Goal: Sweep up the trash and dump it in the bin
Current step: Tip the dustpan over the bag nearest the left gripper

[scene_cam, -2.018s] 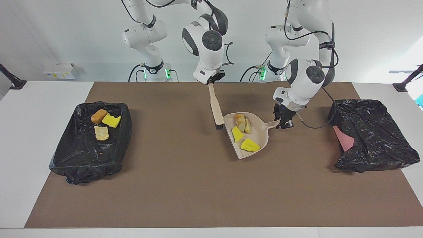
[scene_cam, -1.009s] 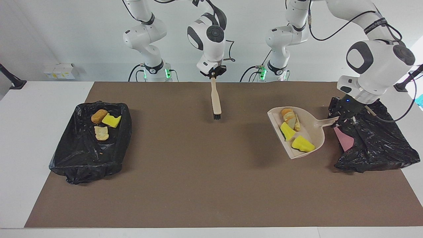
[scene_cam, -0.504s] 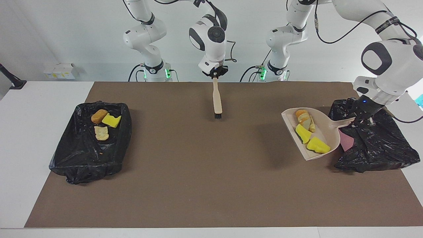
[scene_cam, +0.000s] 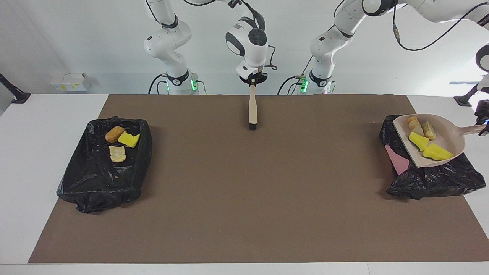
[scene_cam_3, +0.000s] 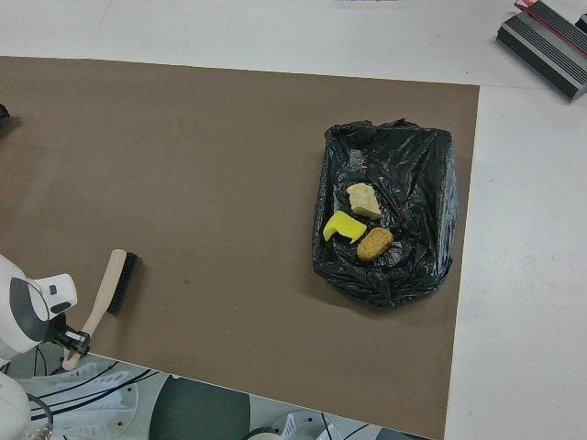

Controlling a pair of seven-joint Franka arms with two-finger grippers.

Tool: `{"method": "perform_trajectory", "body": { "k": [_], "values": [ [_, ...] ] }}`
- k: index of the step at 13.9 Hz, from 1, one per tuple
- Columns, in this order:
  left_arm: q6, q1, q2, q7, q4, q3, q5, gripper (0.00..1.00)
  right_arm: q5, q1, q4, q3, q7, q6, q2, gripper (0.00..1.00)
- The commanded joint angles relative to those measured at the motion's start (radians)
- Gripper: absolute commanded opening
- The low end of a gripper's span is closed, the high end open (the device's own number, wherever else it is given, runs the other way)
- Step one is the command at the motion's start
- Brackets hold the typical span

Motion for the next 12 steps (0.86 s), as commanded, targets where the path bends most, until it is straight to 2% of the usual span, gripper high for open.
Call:
{"method": "perform_trajectory", "body": {
  "k": [1,3,5,8,10,12],
  "values": [
    [0.078,-0.001,0.005,-0.014,0.02,0.006,0.111,0.0,0.034,-0.001,-0.056,0.001,-0.06,0.059,-0.026,0.0],
    [0.078,-0.018,-0.004,-0.078,-0.004,0.006,0.21,0.0,0.101,-0.001,-0.074,0.0,-0.121,0.074,-0.028,0.0],
    [0.071,-0.031,-0.039,-0.208,-0.062,0.006,0.347,0.0,0.109,-0.001,-0.085,0.0,-0.14,0.088,-0.031,0.06],
    [0.06,-0.078,-0.125,-0.35,-0.19,0.004,0.546,0.0,0.112,-0.003,-0.085,0.0,-0.136,0.088,-0.029,0.38],
    [0.054,-0.1,-0.17,-0.406,-0.248,0.004,0.608,0.0,0.112,-0.004,-0.085,0.0,-0.123,0.085,-0.026,0.47],
    [0.048,-0.129,-0.19,-0.455,-0.276,0.004,0.725,0.0,0.112,-0.007,-0.078,0.0,-0.12,0.084,-0.022,0.54]
  ]
}}
